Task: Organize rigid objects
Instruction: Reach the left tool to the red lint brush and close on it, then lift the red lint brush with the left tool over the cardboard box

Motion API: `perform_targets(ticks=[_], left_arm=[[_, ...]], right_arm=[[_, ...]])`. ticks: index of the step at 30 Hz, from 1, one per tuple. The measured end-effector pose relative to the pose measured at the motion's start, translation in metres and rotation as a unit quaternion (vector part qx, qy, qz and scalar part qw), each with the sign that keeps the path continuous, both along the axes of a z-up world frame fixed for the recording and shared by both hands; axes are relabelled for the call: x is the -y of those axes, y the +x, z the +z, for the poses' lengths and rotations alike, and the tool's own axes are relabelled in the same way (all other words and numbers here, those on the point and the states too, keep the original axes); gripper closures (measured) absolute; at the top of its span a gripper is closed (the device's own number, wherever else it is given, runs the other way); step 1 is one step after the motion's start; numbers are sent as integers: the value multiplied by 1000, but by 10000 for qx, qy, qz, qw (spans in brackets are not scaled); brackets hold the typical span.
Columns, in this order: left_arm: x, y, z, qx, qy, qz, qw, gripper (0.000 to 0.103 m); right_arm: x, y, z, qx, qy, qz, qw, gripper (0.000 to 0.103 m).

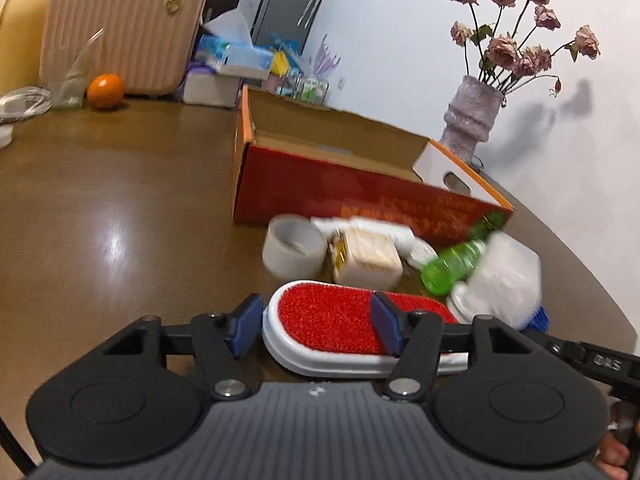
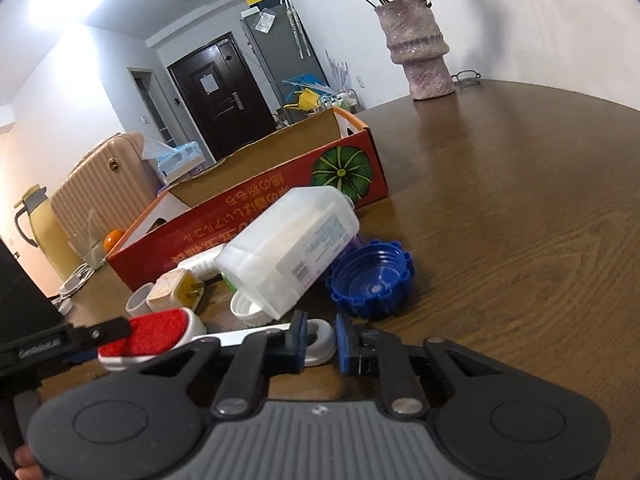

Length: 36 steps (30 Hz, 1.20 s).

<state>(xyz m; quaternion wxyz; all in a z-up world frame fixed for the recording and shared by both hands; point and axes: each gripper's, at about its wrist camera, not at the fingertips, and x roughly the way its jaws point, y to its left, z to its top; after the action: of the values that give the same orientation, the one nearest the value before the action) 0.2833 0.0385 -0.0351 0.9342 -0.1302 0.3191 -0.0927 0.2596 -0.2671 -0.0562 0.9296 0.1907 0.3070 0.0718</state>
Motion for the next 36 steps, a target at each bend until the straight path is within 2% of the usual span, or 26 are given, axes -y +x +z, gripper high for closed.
perform_targets(ticks=[8,14,20,24,30,36], left_arm=[[3,-78,8,-158,65,191,9997,43],[10,-110,12,-117,164,257,9995,44],[18,-134,19,22,163,372,9992,44],[26,-145,34,349,252,349,9985,44],[36,-127,44,453,149,303,9984,44],[36,-78,75,853,20,324,9958,44]], right_arm=[[-5,-55,2,206,-330,191,9991,87],[3,-77,1,221,-124,232,9994,87],[7,-107,1,454,-126,129,9988,87],[13,-123,10,711,-86,63,9974,87],[21,-116,27,983,-193,-156,9949,87],[25,-70,58,1296,-202,-208,9911,87]])
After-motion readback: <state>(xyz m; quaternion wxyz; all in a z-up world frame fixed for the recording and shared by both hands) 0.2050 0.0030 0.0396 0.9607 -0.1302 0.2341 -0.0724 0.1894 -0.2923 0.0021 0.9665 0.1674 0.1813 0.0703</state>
